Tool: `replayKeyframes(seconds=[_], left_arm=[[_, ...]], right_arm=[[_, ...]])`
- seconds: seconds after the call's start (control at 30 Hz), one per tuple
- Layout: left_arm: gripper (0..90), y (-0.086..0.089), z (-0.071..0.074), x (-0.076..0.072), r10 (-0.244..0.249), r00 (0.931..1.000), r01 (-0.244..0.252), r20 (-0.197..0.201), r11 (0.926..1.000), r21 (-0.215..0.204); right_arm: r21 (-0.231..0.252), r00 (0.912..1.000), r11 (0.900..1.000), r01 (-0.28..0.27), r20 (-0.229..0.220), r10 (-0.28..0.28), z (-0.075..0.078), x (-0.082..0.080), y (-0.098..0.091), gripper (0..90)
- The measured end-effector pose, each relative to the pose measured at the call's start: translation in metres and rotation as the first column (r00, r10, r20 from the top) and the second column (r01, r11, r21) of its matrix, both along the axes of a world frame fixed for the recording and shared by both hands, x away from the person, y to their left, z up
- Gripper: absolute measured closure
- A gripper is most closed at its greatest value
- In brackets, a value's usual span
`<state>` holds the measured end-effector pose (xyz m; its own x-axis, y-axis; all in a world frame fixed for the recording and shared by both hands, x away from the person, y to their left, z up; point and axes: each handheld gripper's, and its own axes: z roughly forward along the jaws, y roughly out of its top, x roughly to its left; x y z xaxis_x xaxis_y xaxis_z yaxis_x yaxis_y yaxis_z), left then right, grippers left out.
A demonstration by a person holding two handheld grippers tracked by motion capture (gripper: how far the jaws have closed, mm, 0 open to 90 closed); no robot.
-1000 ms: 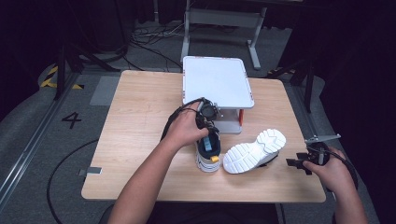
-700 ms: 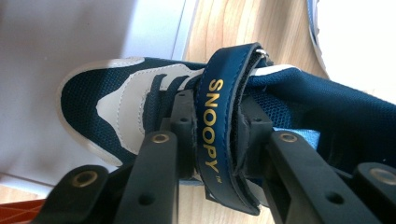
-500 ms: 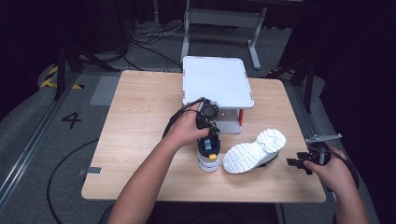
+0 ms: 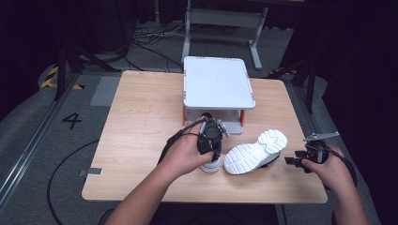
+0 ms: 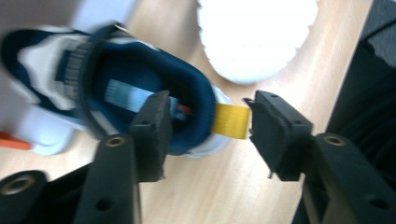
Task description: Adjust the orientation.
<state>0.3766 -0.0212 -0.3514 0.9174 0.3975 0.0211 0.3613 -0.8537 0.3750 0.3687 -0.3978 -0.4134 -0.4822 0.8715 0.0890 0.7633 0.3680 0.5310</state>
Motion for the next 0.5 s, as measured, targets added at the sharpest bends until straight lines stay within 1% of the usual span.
replayKeyframes(seconds=[0.03, 0.07, 0.1, 0.13, 0.17, 0.23, 0.27, 0.3, 0.33, 0.4, 0.43, 0.47, 0.5], left_arm=[[43.3, -0.002, -0.004, 0.000, -0.003, 1.0000, 0.003, 0.008, 0.9999, 0.013], [43.7, -0.005, -0.011, 0.001, -0.001, 1.0000, 0.001, 0.008, 0.9995, 0.030], [45.4, -0.007, -0.014, 0.002, 0.001, 1.0000, -0.001, 0.000, 0.9992, 0.040], [48.0, -0.009, -0.018, 0.002, -0.006, 1.0000, 0.006, -0.008, 0.9988, 0.050], [49.8, -0.011, -0.020, 0.003, -0.015, 0.9999, 0.015, -0.002, 0.9978, 0.065], [51.0, -0.013, -0.024, 0.003, 0.001, 1.0000, -0.001, 0.001, 0.9971, 0.076], [52.6, -0.014, -0.026, 0.004, 0.001, 0.9999, -0.002, 0.014, 0.9963, 0.085], [56.1, -0.015, -0.027, 0.004, -0.001, 0.9996, -0.002, 0.028, 0.9946, 0.104], [59.2, -0.016, -0.028, 0.005, -0.004, 0.9994, 0.000, 0.034, 0.9933, 0.115], [62.2, -0.016, -0.027, 0.005, -0.023, 0.9989, 0.018, 0.041, 0.9920, 0.125], [63.6, -0.016, -0.026, 0.006, -0.032, 0.9983, 0.025, 0.049, 0.9904, 0.136], [64.7, -0.016, -0.025, 0.007, -0.039, 0.9971, 0.029, 0.066, 0.9884, 0.149], [65.0, -0.016, -0.024, 0.010, -0.046, 0.9940, 0.028, 0.099, 0.9846, 0.173]], right_arm=[[-0.001, 1.0000, 1.0000, -0.001, 0.002, 0.001, 0.000, 0.000, 0.001, 39.1], [0.001, 1.0000, 1.0000, -0.002, 0.001, 0.002, 0.000, 0.001, 0.002, 39.1], [0.004, 1.0000, 1.0000, -0.008, 0.000, 0.008, 0.000, 0.001, 0.003, 39.1], [0.002, 1.0000, 1.0000, -0.010, 0.000, 0.010, 0.000, 0.001, 0.004, 39.1], [0.003, 0.9999, 0.9999, -0.012, -0.001, 0.012, 0.000, 0.002, 0.004, 39.0], [0.003, 0.9999, 0.9999, -0.011, -0.003, 0.011, -0.001, 0.003, 0.003, 39.0], [-0.001, 1.0000, 1.0000, -0.009, -0.001, 0.009, -0.002, 0.003, 0.002, 38.9], [-0.001, 1.0000, 1.0000, -0.010, -0.002, 0.010, -0.003, 0.004, 0.001, 38.8], [0.001, 0.9999, 1.0000, -0.008, -0.006, 0.008, -0.003, 0.004, 0.001, 38.8], [0.001, 0.9999, 1.0000, -0.008, -0.007, 0.008, -0.004, 0.003, 0.000, 38.6], [0.002, 0.9999, 1.0000, -0.008, -0.007, 0.008, -0.003, 0.003, 0.000, 38.6], [0.000, 1.0000, 1.0000, -0.007, -0.003, 0.007, -0.003, 0.003, 0.000, 38.6], [0.002, 1.0000, 1.0000, -0.005, -0.001, 0.005, -0.003, 0.002, -0.001, 38.5]])
